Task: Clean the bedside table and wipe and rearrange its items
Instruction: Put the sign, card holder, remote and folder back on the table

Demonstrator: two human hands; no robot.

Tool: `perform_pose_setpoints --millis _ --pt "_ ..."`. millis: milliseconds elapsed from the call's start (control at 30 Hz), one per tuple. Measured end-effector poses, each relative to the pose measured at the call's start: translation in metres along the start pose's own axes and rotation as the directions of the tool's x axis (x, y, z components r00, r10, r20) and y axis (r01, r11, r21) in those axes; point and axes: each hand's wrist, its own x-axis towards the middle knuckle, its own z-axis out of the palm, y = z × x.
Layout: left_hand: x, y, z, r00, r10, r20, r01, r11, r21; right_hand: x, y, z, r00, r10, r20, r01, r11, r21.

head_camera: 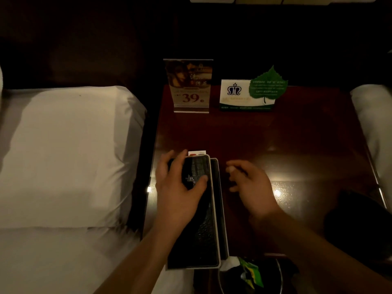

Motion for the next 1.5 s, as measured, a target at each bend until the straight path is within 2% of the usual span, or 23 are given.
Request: perform_pose_setpoints --millis 67,133,267,333,500,633,733,833,900,967,1033,1133,1500 --pt "-0.003 -0.009 -0.008 0.994 -0.099 -0.053 0.090 0.985 -0.145 -0.010 0.008 0.002 0.999 0.038 0.009 -0.038 0.999 0.007" --pt "-0.005 -0.017 -0.014 0.988 -0.151 -0.020 0.144 0.967 -0.210 -0.017 0.012 0.005 0.999 0.042 0.027 -0.039 0.996 -0.074" --pt "-0.024 -0.017 -0.010 0.992 -0.062 0.108 0.072 0.993 -0.093 -0.048 0.010 0.024 0.993 -0.073 0.089 0.097 0.946 -0.309" --pt "-0.031 -0.013 -0.005 0.982 -0.091 0.165 0.100 0.994 -0.043 -0.057 0.010 0.036 0.989 -0.113 0.093 0.141 0.896 -0.422" --pt "-0.029 -0.009 -0.004 0.978 -0.099 0.182 0.125 0.982 -0.139 -0.056 0.012 0.031 0.998 -0.066 -0.021 0.056 0.944 -0.327" --pt "-0.029 -0.025 -0.013 0.959 -0.202 0.201 0.259 0.911 -0.321 -0.059 0.017 0.032 0.999 -0.041 -0.033 0.030 0.958 -0.284" --pt "-0.031 -0.026 -0.015 0.967 -0.156 0.200 0.199 0.955 -0.220 -0.056 0.015 0.032 0.999 -0.049 0.005 0.048 0.962 -0.270" --pt "-0.030 -0.018 -0.015 0.985 -0.110 0.132 0.132 0.977 -0.170 -0.029 0.000 0.029 0.997 -0.063 -0.040 0.050 0.959 -0.278" --pt "-0.035 -0.006 -0.008 0.988 -0.135 0.071 0.133 0.990 0.044 -0.001 -0.017 0.027 0.993 -0.106 -0.051 0.084 0.942 -0.325" --pt "-0.049 0.010 0.004 0.983 -0.174 0.061 0.147 0.940 0.309 0.021 -0.034 0.030 0.994 -0.106 0.021 0.105 0.912 -0.396" --pt "-0.061 0.021 0.017 0.973 -0.203 0.105 0.142 0.897 0.419 0.033 -0.045 0.032 0.992 -0.070 0.104 0.111 0.873 -0.475" --pt "-0.065 0.021 0.030 0.965 -0.225 0.132 0.128 0.849 0.513 0.040 -0.052 0.030 0.990 -0.050 0.131 0.114 0.830 -0.545" --pt "-0.065 0.014 0.028 0.985 -0.122 0.125 0.018 0.783 0.622 0.059 -0.057 0.045 0.994 -0.017 0.105 0.068 0.863 -0.500"
